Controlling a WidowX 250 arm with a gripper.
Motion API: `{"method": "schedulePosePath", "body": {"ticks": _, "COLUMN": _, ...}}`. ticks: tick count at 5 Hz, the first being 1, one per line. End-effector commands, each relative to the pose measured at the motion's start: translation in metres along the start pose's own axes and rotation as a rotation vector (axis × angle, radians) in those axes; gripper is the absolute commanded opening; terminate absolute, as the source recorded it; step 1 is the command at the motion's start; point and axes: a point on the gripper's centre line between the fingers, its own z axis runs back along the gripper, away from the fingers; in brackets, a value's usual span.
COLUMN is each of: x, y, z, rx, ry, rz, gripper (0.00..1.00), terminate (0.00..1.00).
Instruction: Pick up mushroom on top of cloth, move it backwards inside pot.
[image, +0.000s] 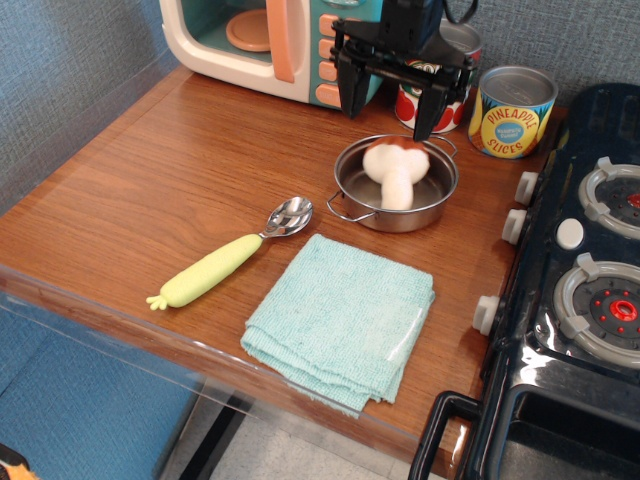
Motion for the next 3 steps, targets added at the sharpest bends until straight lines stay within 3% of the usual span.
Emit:
{"method": "schedulePosePath", "body": {"ticks": 1, "x": -0.0078, "y": -0.0011, "z": 0.0314, "rx": -0.035, "ry": -0.046, "rz": -0.006, "gripper": 1.0, "terminate": 0.0}}
{"method": "schedulePosePath", "body": {"ticks": 2, "x": -0.0078, "y": -0.0011, "z": 0.0314, "rx": -0.035, "ry": -0.046, "rz": -0.006, "gripper": 1.0, "terminate": 0.0}}
{"method": "schedulePosePath", "body": {"ticks": 3, "x": -0.0078, "y": -0.0011, "z": 0.0314, "rx": -0.035, "ry": -0.046, "rz": -0.006, "gripper": 1.0, "terminate": 1.0}}
